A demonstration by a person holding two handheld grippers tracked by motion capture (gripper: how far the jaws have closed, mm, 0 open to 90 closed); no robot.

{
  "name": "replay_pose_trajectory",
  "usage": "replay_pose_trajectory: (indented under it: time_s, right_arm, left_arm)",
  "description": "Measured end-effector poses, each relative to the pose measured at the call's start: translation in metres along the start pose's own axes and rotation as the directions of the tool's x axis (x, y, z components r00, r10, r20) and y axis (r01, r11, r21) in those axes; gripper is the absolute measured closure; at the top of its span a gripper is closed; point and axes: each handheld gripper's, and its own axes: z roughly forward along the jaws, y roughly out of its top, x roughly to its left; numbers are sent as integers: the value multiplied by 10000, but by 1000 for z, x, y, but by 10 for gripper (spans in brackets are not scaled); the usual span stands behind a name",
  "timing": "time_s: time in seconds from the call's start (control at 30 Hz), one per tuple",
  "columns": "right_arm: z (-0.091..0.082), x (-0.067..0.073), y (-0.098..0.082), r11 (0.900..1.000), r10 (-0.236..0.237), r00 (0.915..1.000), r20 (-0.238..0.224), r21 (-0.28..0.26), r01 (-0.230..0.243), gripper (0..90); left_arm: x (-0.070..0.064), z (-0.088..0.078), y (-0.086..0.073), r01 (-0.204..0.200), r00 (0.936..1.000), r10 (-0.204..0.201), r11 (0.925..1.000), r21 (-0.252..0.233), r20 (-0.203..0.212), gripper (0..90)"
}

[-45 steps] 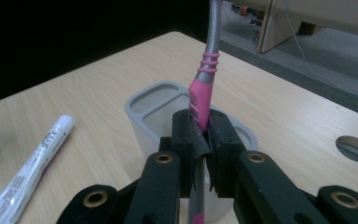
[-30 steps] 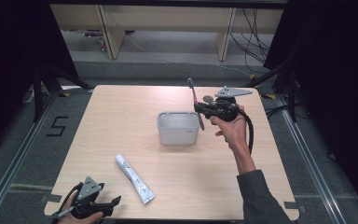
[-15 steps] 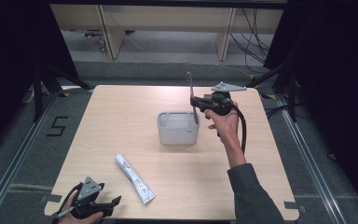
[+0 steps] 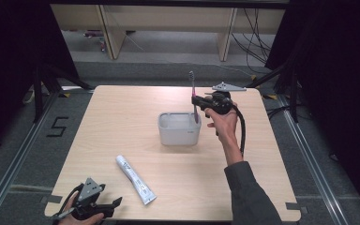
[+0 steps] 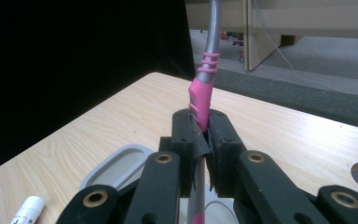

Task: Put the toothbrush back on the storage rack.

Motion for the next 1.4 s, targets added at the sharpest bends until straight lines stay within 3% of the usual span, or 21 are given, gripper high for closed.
replay_pose_trajectory:
  time_s: [0.07, 0.1, 0.13, 0.23, 0.27, 0.37, 0.43, 0.53, 0.57, 0.63, 0.77, 0.8, 0.87, 0.93, 0.97, 1.2, 1.23, 1.27, 1.3, 1.33, 1.4]
  right_arm:
    - [2, 1, -1, 10000, 84, 10000, 46, -5, -84, 830]
    - [2, 0, -1, 9999, -140, 9999, -20, -11, 140, 830]
    - [2, 1, -1, 10000, 37, 10000, -10, -16, -37, 830]
    - [4, 1, -1, 9993, -358, 9991, 248, -102, 361, 830]
    - [5, 1, -1, 9998, -188, 9998, 27, -113, 189, 830]
    - [5, 2, -3, 9999, 99, 9999, 68, 83, -100, 830]
    - [6, 1, -4, 9999, -114, 9998, 137, 31, 114, 830]
    - [6, 0, -7, 10000, 66, 9999, 119, -42, -65, 830]
    - [7, -1, -8, 9994, -292, 9993, 231, -201, 296, 829]
    - [8, -2, -11, 9992, -330, 9993, 198, -228, 335, 829]
    - [10, 1, -16, 9995, 312, 9994, 156, 46, -313, 829]
    - [12, -3, -16, 9999, -117, 9998, 136, -81, 118, 829]
    - [12, -3, -18, 9999, -127, 9998, 139, -67, 128, 829]
    - [13, 1, -19, 9997, 243, 9997, 95, 74, -243, 828]
    - [15, -2, -20, 9998, -170, 9997, 159, -124, 172, 828]
    - [16, -1, -28, 9999, 96, 9998, 145, -41, -95, 826]
    - [17, -3, -29, 9999, -127, 9998, 137, -77, 128, 826]
    - [16, -2, -30, 10000, 71, 9998, 166, 52, -72, 826]
    - [17, -3, -30, 9998, -192, 9997, 170, -45, 192, 826]
    - [16, -2, -31, 10000, 27, 9999, 164, -7, -27, 826]
    - [17, -3, -32, 9995, -302, 9994, 195, -18, 302, 825]
  left_arm:
    - [0, 0, 0, -19, 10000, 19, 10000, 43, -7, 200]
    - [0, 0, 0, -26, 10000, 26, 10000, 54, -20, 200]
    - [0, 0, 0, -26, 10000, 26, 10000, 19, -1, 199]
    - [0, 0, 0, -38, 10000, 38, 10000, 30, 19, 200]
    - [0, 0, 0, -32, 10000, 32, 10000, 22, 13, 200]
    - [0, 0, 0, -19, 10000, 19, 10000, 10, 7, 200]
    - [0, -1, 0, -32, 10000, 32, 10000, 73, -11, 200]
    - [0, 0, 0, -43, 10000, 43, 10000, 76, -13, 200]
    - [0, 0, 0, -46, 10000, 46, 10000, 79, -8, 200]
    - [0, 0, 0, -31, 10000, 31, 10000, 74, -12, 200]
    - [0, 0, 0, -41, 10000, 41, 10000, 79, -4, 200]
    - [0, 0, 0, -36, 10000, 36, 10000, 70, -12, 200]
    - [0, 0, 0, -42, 10000, 42, 10000, 88, -2, 199]
    - [0, 0, 0, -63, 10000, 63, 9999, 100, 2, 200]
    - [0, 0, 0, -52, 10000, 53, 9999, 100, -2, 200]
    - [-1, 1, 0, 43, 10000, -43, 10000, 15, -1, 200]
    - [-1, 1, 0, 12, 10000, -12, 10000, 59, 19, 200]
    - [0, 0, 0, -95, 9999, 95, 9998, 165, 35, 200]
    - [1, 0, 0, -156, 9999, 156, 9996, 225, -1, 200]
    - [1, 0, 0, -159, 9999, 159, 9996, 231, -1, 199]
    - [-1, 1, 0, -17, 10000, 17, 10000, 80, 19, 200]
